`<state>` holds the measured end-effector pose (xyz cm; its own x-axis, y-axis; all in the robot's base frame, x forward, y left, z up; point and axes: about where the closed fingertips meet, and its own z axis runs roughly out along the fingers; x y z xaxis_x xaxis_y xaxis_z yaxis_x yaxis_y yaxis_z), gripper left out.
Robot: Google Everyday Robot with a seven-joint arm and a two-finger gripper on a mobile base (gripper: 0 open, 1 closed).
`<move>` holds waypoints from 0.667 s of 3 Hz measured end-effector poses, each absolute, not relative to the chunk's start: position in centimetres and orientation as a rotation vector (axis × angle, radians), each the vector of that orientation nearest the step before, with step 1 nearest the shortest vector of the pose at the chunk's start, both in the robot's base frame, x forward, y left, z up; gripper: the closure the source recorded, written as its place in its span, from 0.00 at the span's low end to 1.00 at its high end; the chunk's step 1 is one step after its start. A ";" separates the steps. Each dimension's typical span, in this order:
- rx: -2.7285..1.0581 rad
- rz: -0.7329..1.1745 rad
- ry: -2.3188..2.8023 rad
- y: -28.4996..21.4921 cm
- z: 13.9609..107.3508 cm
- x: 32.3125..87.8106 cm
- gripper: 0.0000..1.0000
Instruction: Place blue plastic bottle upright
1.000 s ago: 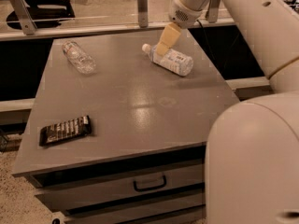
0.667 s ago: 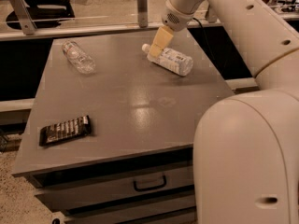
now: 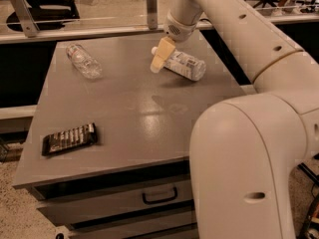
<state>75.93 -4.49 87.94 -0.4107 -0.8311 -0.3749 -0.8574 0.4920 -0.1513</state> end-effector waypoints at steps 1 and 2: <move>-1.393 0.080 2.390 -4.2 86.2 76.3 0.00; -1.392 0.047 2.432 -4.2 84.9 76.5 0.16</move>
Offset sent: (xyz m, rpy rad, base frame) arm 0.0058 -0.0004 -0.0368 -0.1045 0.0689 -0.0705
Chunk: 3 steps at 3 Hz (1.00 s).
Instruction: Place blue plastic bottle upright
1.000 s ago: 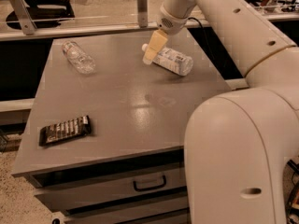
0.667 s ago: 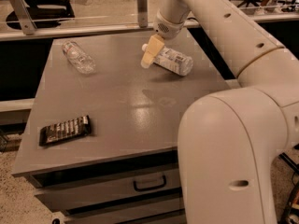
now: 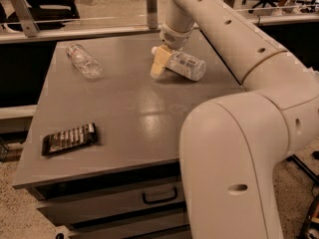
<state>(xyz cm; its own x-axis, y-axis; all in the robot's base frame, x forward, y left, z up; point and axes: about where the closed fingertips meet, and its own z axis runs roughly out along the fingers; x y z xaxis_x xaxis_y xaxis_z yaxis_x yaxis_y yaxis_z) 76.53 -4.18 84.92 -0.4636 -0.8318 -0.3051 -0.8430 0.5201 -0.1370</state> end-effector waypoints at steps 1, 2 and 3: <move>-1.429 -0.008 2.464 -3.8 84.4 76.6 0.38; -1.485 -0.092 2.514 -3.5 84.2 76.5 0.62; -1.528 -0.133 2.534 -3.6 84.5 76.3 0.85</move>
Offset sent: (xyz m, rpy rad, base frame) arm 0.0006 0.0057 0.0050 -0.2691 0.1090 0.0197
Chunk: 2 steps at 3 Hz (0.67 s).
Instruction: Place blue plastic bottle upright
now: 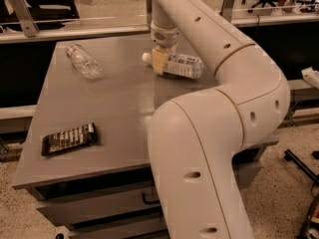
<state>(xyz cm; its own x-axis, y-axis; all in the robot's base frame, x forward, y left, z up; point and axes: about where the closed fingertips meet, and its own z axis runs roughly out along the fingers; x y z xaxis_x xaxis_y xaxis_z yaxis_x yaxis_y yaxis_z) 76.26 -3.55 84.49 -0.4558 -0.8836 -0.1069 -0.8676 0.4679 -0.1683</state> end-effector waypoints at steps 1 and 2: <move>-1.523 -0.053 2.482 -4.0 86.6 75.8 1.00; -1.424 0.144 2.384 -4.8 89.7 74.9 1.00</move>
Offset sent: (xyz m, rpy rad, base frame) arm -0.0405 -0.0365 0.1082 0.5577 -0.0915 0.0096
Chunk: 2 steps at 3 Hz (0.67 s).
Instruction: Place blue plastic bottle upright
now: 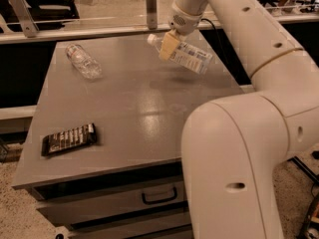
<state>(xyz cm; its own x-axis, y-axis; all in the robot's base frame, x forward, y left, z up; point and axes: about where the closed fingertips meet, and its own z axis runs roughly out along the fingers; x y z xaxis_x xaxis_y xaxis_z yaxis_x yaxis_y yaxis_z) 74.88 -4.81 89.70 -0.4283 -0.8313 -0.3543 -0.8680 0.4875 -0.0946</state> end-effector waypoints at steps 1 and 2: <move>-1.277 0.418 2.215 -5.7 92.9 73.7 1.00; -1.138 0.642 2.020 -6.4 95.2 73.0 1.00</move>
Offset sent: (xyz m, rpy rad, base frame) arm -0.0506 -0.0385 0.0937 0.9378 -0.2317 0.0230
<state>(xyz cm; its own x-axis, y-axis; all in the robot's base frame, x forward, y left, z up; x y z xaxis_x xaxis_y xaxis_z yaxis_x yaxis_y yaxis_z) 72.97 -6.44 95.23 -0.3519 -0.5128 -0.7831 -0.8707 0.4864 0.0727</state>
